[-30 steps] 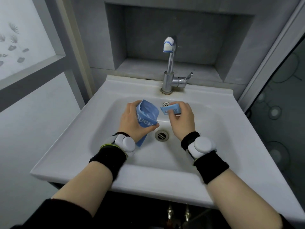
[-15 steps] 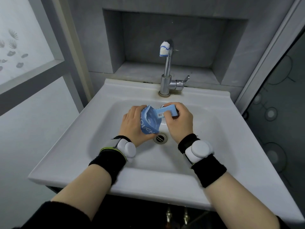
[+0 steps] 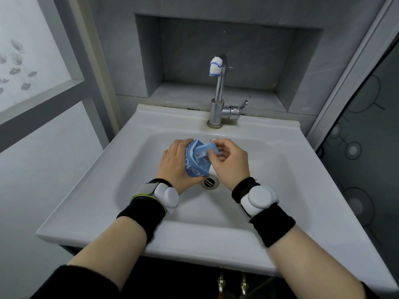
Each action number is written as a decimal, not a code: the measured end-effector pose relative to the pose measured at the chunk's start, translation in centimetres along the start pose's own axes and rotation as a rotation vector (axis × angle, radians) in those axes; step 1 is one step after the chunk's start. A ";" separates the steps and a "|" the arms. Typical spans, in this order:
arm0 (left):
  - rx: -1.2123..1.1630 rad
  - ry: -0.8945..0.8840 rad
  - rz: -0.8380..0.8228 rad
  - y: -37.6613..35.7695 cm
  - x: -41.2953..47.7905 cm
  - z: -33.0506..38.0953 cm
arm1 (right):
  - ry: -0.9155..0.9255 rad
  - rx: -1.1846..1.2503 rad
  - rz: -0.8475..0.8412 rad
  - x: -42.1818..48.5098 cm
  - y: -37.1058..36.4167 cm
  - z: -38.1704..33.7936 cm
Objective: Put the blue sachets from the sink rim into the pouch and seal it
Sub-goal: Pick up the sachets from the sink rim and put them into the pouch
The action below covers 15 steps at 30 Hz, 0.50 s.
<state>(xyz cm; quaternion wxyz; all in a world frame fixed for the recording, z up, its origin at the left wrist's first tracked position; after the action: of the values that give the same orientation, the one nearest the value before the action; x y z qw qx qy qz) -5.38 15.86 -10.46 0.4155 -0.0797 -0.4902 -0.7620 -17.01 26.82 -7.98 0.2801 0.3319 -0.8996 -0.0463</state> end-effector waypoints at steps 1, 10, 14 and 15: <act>0.005 -0.003 0.002 0.0 0.0 0.0 | 0.007 0.000 -0.007 0.0 0.0 0.0; 0.011 -0.005 0.001 -0.2 0.1 -0.2 | 0.066 -0.027 -0.055 -0.2 -0.2 0.0; 0.015 -0.009 -0.001 -0.2 0.0 -0.1 | 0.102 -0.061 -0.083 -0.3 -0.2 -0.2; 0.017 -0.014 -0.001 -0.1 0.0 -0.1 | 0.116 -0.068 -0.084 -0.3 -0.2 -0.2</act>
<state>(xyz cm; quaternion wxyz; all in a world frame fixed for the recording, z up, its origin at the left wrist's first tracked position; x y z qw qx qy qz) -5.48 15.81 -10.54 0.4123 -0.0811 -0.4995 -0.7576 -16.63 26.89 -7.96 0.3408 0.3617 -0.8650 -0.0689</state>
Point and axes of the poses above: each hand's wrist, its own x-axis towards the middle knuckle, its own y-axis out of the back of the hand, z = x × y, the point moved 1 cm from there along x, towards the middle knuckle, and after that the axes turned 5 degrees about y, right-handed, at the moved point
